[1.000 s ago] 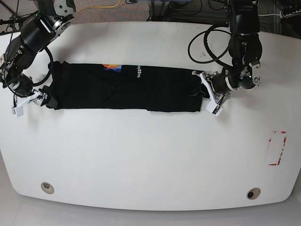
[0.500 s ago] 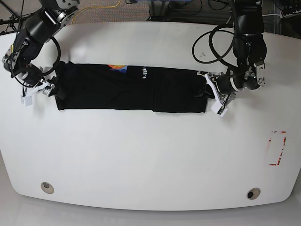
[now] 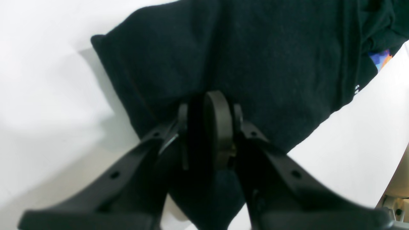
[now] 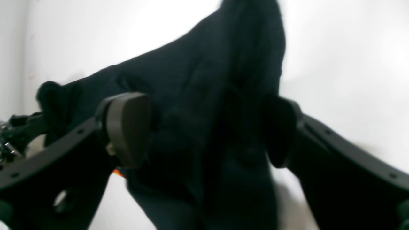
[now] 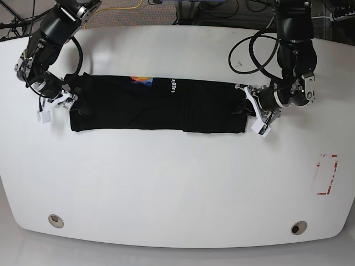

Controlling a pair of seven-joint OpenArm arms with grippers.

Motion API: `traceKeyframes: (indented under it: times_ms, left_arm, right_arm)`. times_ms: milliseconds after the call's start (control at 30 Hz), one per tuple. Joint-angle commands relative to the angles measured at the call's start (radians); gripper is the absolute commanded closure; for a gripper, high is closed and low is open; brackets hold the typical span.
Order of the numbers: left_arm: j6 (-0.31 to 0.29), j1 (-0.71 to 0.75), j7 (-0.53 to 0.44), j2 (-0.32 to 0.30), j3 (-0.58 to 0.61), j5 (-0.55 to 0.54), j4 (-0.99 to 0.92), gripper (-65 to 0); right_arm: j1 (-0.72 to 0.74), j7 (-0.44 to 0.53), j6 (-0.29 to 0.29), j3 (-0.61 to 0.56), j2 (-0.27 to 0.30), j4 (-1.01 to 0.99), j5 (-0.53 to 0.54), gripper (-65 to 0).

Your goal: Fold the T-shirt properly

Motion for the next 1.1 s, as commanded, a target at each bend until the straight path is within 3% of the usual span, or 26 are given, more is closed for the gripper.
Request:
traceKeyframes:
  times_ms: [0,100,267,367,567,767,967,1067]
  left_arm:
    - [0.010,-0.003,0.041,-0.014,0.000,0.049,0.002,-8.2]
    - [0.010,-0.003,0.041,-0.014,0.000,0.049,0.004,-8.2]
    - [0.010,-0.002,0.042,-0.014,0.000,0.049,0.002,-8.2]
    - [0.010,-0.002,0.042,-0.014,0.000,0.051,0.002,-8.2]
    - [0.010,-0.002,0.044,-0.014,0.001,0.054,0.000,-8.2]
    - [0.010,0.000,0.045,-0.014,0.021,0.054,0.000,-8.2]
    - [0.010,0.002,0.045,-0.014,0.085,0.054,0.000,-8.2]
    - [0.010,0.008,0.045,-0.011,0.105,0.054,0.000,-8.2]
  right_arm:
    - [0.000,-0.033,-0.007,-0.008,-0.008,0.004,-0.047,-51.4]
    - [-0.002,-0.010,-0.007,-0.015,-0.008,0.004,-0.047,-49.0]
    - [-0.023,0.019,-0.007,-0.030,-0.014,0.004,-0.048,-36.6]
    - [-0.025,0.031,-0.007,-0.030,-0.014,0.004,-0.048,-27.0]
    - [-0.030,0.056,-0.007,-0.028,0.003,0.004,-0.050,-1.3]
    - [-0.037,0.056,-0.007,-0.028,0.030,0.038,-0.050,0.0]
    - [-0.100,0.051,-0.007,-0.027,0.027,0.268,-0.041,0.0]
    - [-0.126,0.030,-0.060,-0.028,0.021,0.400,-0.039,0.0]
